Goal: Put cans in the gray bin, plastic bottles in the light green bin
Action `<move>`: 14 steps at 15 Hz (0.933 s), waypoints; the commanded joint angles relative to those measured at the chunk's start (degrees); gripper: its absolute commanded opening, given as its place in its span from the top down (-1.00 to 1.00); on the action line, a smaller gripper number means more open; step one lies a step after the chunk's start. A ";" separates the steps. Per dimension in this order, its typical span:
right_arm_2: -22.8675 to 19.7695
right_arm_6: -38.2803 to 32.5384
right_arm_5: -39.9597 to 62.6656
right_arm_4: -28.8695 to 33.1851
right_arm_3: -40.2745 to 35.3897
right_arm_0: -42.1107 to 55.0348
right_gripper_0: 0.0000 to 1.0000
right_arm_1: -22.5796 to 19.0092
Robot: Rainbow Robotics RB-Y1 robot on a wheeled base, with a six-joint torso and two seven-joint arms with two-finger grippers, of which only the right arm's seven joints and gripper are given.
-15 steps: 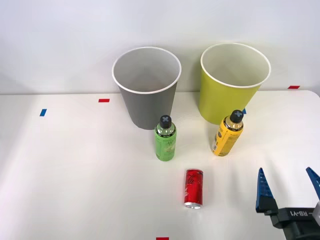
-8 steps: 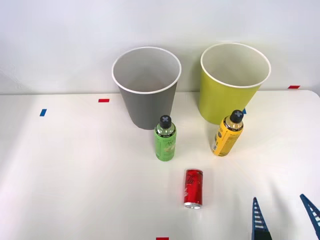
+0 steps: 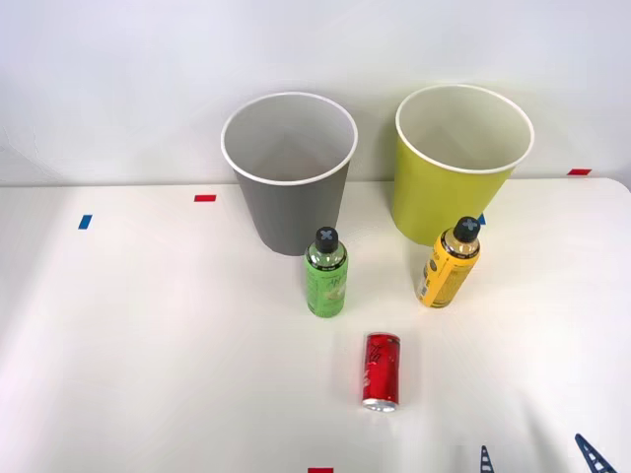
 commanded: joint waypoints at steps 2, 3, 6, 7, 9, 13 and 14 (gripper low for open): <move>2.04 -0.24 -0.08 -3.99 0.01 0.74 -1.00 -1.49; 2.48 -0.32 -0.17 -4.08 0.01 0.83 -1.00 -1.41; 2.83 -0.06 -1.05 -4.17 0.01 0.74 -1.00 -1.41; 2.83 0.03 -1.49 -4.17 0.01 0.74 -1.00 -1.41; 2.74 0.12 -1.75 -4.17 0.01 0.74 -1.00 -1.41; 2.74 0.12 -1.75 -4.17 0.01 0.74 -1.00 -1.41; 2.74 0.12 -1.75 -4.17 0.01 0.74 -1.00 -1.41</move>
